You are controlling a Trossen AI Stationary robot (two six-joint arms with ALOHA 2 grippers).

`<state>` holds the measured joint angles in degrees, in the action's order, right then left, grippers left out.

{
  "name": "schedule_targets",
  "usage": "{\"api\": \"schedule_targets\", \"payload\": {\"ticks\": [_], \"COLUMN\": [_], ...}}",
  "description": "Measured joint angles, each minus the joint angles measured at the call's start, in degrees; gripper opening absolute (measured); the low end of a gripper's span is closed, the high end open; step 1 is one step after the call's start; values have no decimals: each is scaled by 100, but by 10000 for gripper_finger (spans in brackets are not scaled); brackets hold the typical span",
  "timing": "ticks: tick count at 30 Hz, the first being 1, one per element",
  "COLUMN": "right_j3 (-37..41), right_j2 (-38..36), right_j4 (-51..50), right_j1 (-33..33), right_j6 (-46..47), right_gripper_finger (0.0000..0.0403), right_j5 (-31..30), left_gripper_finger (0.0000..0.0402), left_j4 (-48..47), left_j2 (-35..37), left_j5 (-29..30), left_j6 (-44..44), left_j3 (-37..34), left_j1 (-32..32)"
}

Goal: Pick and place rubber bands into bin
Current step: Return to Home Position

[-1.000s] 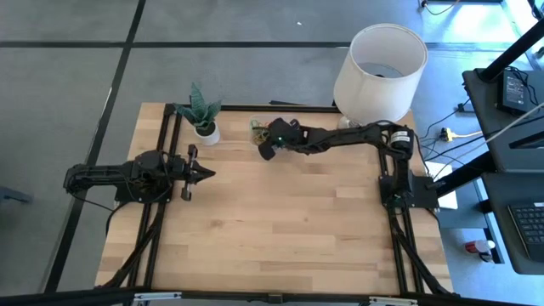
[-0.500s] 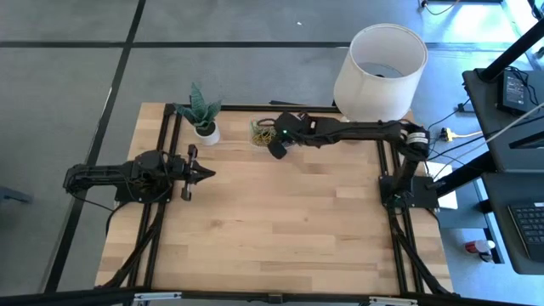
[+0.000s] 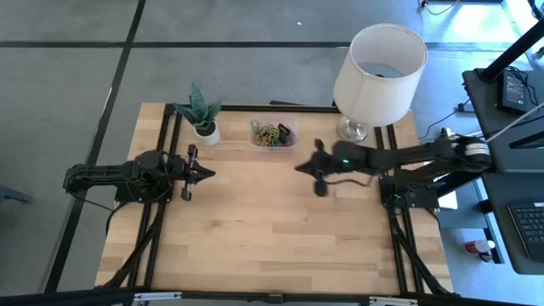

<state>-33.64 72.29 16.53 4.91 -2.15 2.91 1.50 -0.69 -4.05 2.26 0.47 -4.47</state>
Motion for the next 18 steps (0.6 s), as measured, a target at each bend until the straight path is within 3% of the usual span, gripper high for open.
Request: {"api": "schedule_targets", "payload": {"ticks": [8, 15, 18], "right_j3": [1906, 2799, 3068], "right_j2": [-1726, -2635, -2951], "right_j4": [817, 1059, 1084], "right_j1": [2, 4, 2], "right_j6": [-43, 380, 961], "right_gripper_finger": [2, 2, 1], "right_j5": [1217, 1255, 702], "left_gripper_finger": [7, 6, 6], "left_j4": [1, 1, 2], "left_j2": [0, 0, 0], "left_j5": [0, -2, -2], "left_j6": [0, 0, 0], "left_j3": [0, -1, -1], "left_j1": [0, -1, 0]}}
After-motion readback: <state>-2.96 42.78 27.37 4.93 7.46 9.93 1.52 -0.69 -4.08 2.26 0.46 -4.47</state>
